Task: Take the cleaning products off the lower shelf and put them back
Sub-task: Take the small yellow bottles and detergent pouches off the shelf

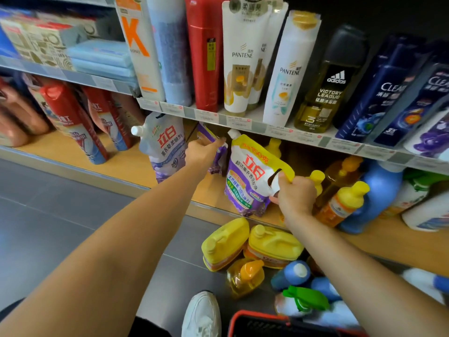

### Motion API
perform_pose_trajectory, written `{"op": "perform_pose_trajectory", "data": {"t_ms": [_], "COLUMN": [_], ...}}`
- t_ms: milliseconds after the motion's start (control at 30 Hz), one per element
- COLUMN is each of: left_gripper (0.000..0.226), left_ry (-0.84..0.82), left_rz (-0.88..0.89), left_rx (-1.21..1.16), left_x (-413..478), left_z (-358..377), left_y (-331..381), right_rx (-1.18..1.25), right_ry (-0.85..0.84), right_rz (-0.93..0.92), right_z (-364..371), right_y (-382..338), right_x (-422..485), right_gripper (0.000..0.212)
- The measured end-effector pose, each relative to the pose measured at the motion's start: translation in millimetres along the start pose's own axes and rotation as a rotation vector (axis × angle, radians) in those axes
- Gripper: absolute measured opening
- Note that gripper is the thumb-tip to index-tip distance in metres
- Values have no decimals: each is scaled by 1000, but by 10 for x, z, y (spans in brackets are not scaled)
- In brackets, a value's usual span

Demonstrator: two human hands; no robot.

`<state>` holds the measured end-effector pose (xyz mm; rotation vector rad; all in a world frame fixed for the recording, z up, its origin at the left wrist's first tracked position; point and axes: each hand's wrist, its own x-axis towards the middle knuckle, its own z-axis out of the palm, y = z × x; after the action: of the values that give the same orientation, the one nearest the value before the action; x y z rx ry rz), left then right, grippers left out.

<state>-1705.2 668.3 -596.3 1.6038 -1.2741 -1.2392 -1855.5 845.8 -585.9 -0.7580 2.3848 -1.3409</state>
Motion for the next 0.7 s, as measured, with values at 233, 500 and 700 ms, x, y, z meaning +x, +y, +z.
{"op": "perform_pose_trajectory", "data": {"t_ms": [233, 500, 700], "left_gripper": [27, 30, 35], "left_ry": [91, 32, 4], "left_rz": [233, 482, 533], "left_rx": [138, 476, 522], "left_x": [-168, -409, -748], "left_z": [-52, -605, -873], "left_y": [-34, 176, 352], "right_rx": [-32, 48, 95], "right_ry": [-191, -345, -485], "right_rz": [-75, -1, 20], "right_z": [-17, 120, -100], "right_y": [63, 94, 111], "right_x": [-137, -227, -423], "right_gripper": [34, 31, 46]}}
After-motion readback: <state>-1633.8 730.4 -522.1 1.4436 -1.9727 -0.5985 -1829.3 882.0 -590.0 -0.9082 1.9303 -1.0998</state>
